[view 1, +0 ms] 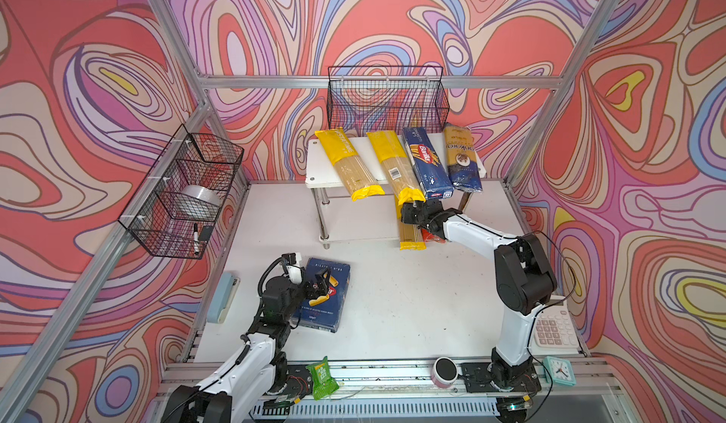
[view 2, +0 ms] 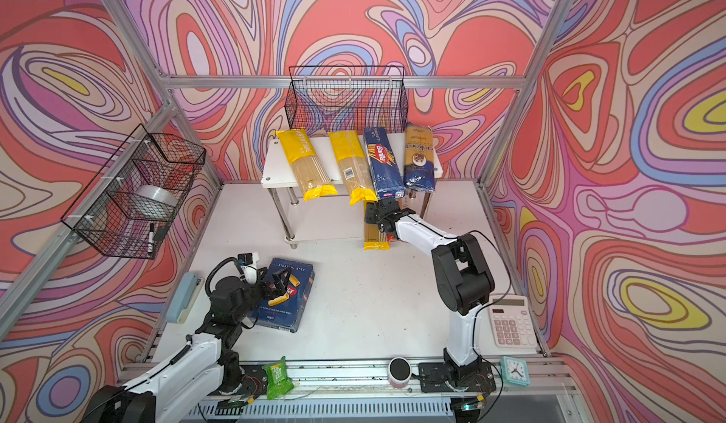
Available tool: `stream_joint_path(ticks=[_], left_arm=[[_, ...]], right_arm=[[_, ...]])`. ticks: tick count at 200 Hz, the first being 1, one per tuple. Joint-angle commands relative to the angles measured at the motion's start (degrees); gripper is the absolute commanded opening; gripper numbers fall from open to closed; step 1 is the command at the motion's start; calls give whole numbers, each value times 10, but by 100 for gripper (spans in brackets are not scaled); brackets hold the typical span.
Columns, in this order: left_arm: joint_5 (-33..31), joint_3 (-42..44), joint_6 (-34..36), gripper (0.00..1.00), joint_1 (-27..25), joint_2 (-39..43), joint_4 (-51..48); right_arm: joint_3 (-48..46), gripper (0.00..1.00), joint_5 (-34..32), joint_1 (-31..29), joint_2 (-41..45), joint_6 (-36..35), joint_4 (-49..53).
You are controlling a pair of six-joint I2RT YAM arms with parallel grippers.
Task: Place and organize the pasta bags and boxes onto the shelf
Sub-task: 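Lower the Pastatime bag beside the red-topped spaghetti bag at the shelf, then open the right gripper and release the Pastatime bag against the shelf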
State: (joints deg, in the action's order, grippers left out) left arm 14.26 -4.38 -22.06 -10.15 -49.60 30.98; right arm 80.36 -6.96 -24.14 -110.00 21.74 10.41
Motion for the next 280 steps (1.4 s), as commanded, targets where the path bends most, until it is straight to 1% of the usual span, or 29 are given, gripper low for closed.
stream_joint_path(ticks=[1,35,61,111,117,169,211,245,280], left_arm=[[11,-6,5,100,-7,-1,-8],[13,-5,6,100,-7,-1,-7],[13,-5,6,100,-7,-1,-7],[15,-9,7,100,-7,-8,-6],[15,-10,7,100,-7,-9,-6],[11,-10,8,100,-8,-8,-9],[4,-10,6,100,-10,-7,-12],[5,-11,6,100,-10,-8,-13],[7,-14,8,100,-10,-15,-14]], right_arm=[[-15,65,11,2,28,2,-19],[-32,68,6,2,39,-5,-5],[-39,69,-5,3,54,-15,14],[-66,68,2,2,81,-27,49],[-71,68,6,2,100,-28,54],[-125,67,51,1,138,-25,73],[-187,63,51,-2,181,-15,70],[-234,59,77,-5,221,1,61],[-260,55,96,-8,249,4,80]])
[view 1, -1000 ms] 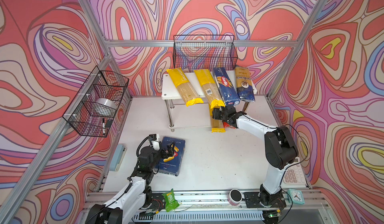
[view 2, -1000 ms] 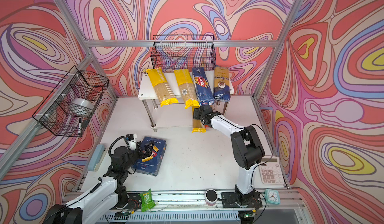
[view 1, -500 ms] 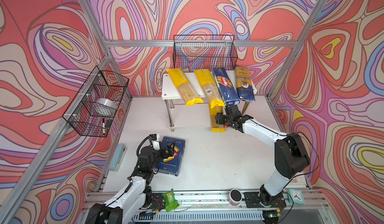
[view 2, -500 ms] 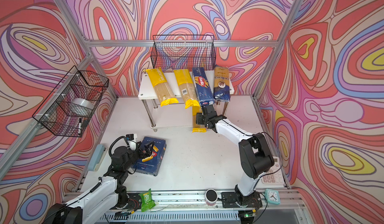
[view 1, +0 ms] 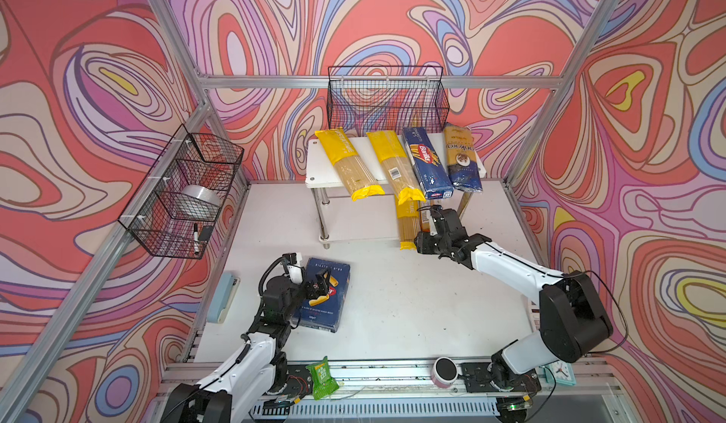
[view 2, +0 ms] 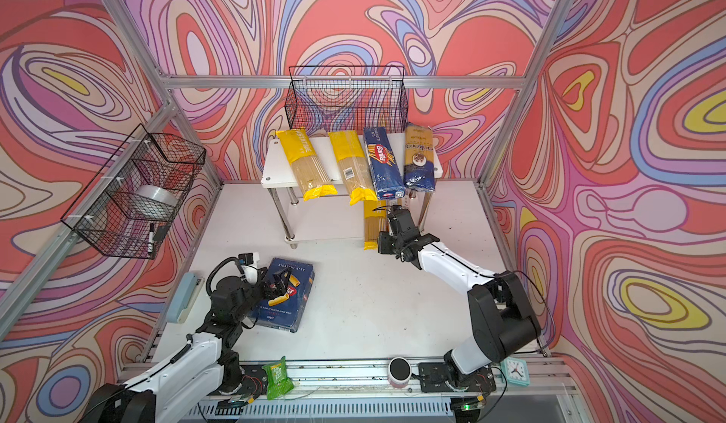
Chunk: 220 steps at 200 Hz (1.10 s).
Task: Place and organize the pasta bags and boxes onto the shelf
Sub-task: 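Open the right gripper and release the Pastatime bag against the shelf, then move the right gripper back toward the blue Rigatoni box on the table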
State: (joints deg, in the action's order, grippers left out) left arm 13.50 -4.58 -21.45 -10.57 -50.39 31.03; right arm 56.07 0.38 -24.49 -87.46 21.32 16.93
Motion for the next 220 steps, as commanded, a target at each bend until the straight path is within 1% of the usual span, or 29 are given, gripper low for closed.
stream_joint_path(ticks=[1,9,19,26,57,81,101,133,161,220], left_arm=[[15,-12,2,100,-6,-8,-15],[14,-14,2,100,-6,-8,-14],[14,-14,2,100,-8,-9,-14],[13,-14,2,100,-8,-10,-15],[12,-17,4,100,-9,-16,-17],[13,-19,4,100,-10,-18,-17],[10,-18,4,100,-11,-14,-20],[7,-17,4,100,-12,-10,-22],[5,-19,3,100,-12,-15,-22],[7,-23,4,100,-13,-22,-25]], right_arm=[[-18,55,23,-5,24,8,15],[-26,52,30,-7,34,8,16],[-39,45,31,-11,48,9,15],[-48,41,39,-13,60,7,13],[-79,33,56,-15,102,8,3],[-106,24,79,-16,103,23,-44],[-123,19,98,-16,91,42,-88],[-121,14,120,-15,60,51,-132],[-107,8,111,-16,31,49,-143],[-81,7,118,-16,-28,56,-183]])
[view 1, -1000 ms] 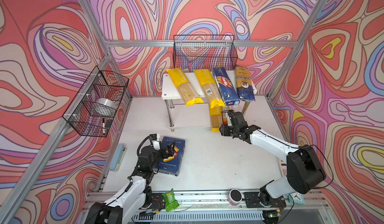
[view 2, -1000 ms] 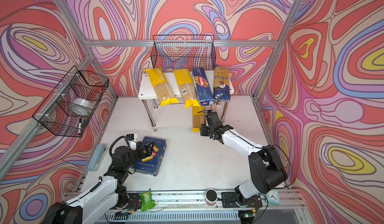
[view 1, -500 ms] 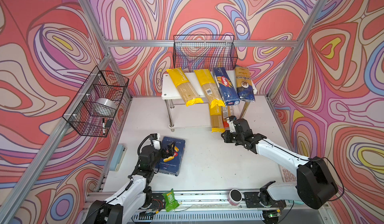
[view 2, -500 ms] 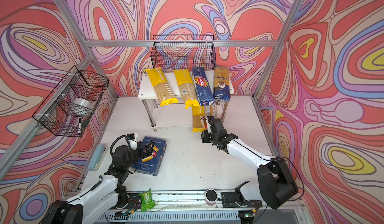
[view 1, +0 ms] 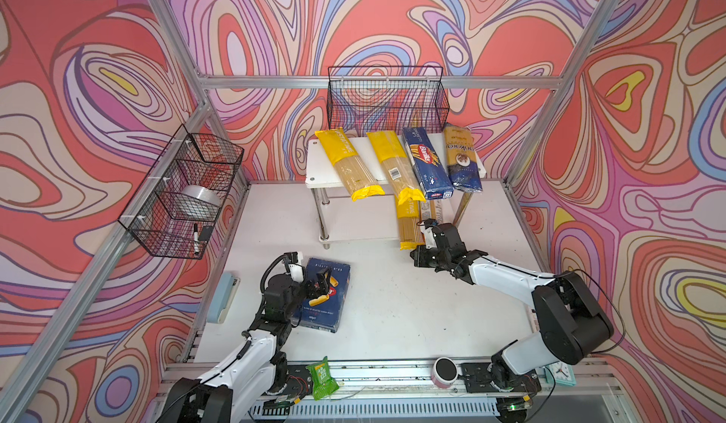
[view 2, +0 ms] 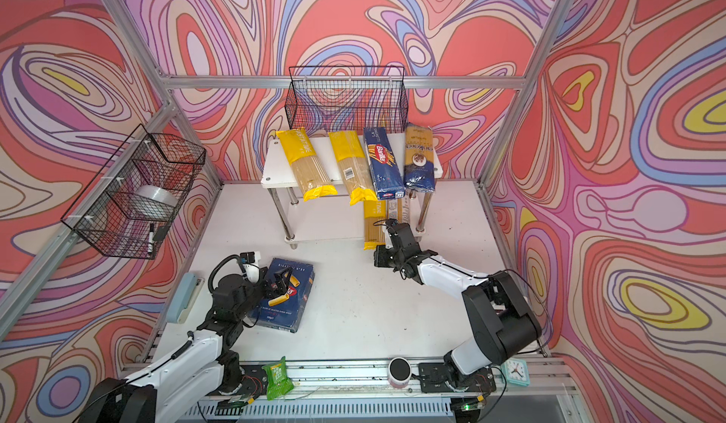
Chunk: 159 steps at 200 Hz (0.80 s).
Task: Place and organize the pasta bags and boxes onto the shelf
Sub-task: 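Move the right gripper back toward the blue Rigatoni box on the table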
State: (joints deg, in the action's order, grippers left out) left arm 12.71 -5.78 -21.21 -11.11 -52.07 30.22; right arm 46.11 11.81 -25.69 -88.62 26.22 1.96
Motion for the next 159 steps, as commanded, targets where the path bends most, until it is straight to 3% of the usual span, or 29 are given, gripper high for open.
stream_joint_path(ticks=[1,74,112,132,159], left_arm=[[15,-11,1,100,-8,-6,-17],[12,-11,2,100,-8,-4,-18],[-4,-16,-4,100,-7,-2,-28],[-47,-63,-18,100,-7,7,-138],[-79,-122,-72,100,-7,6,-255]], right_arm=[[19,7,4,-4,-18,8,-34],[32,7,-4,-4,-33,0,-53],[32,13,5,-4,-20,-16,-30],[23,21,39,-5,8,-38,-12],[-14,24,44,-8,70,-56,8]])
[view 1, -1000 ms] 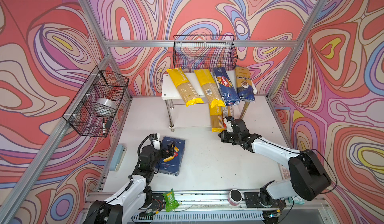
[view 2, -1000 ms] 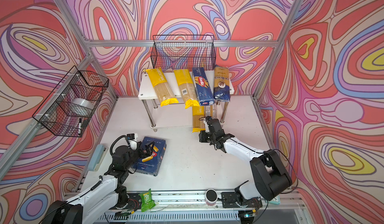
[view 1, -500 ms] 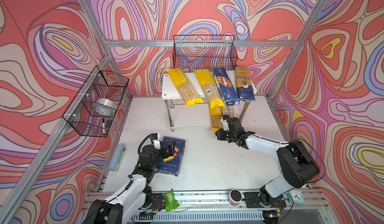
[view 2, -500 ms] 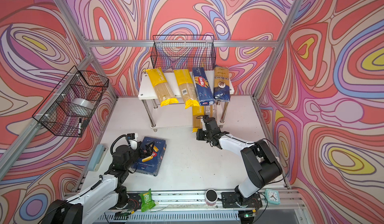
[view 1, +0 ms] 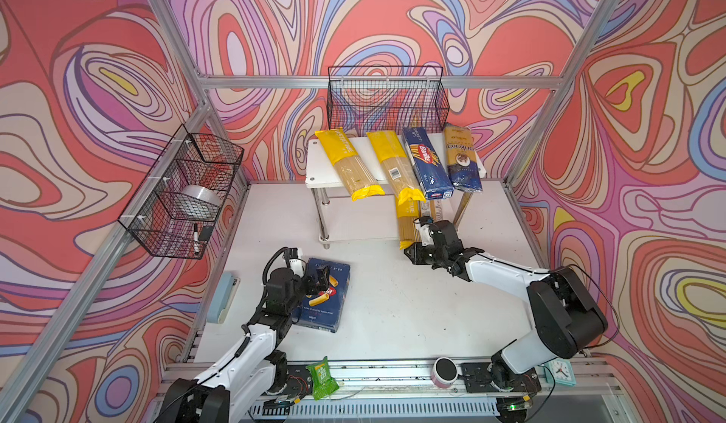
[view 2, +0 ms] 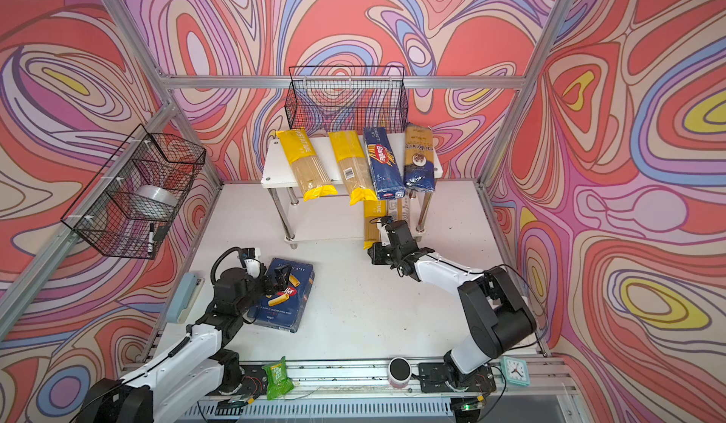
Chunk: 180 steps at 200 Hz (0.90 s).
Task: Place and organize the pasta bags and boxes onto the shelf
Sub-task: 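Move the right gripper back toward the blue Rigatoni box on the table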
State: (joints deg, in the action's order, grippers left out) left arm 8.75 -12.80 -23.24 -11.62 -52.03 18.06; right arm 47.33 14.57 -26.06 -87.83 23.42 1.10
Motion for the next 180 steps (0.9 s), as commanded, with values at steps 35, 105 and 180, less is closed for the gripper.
stream_joint_path(ticks=[35,105,180], left_arm=[[-35,-99,-78,100,-2,11,-213],[-47,-98,-152,100,6,52,-310],[19,-70,-195,100,13,55,-315]], right_arm=[[-93,31,83,-8,148,-39,-19],[-158,45,114,-91,187,3,-140],[-153,64,102,-184,69,62,-280]])
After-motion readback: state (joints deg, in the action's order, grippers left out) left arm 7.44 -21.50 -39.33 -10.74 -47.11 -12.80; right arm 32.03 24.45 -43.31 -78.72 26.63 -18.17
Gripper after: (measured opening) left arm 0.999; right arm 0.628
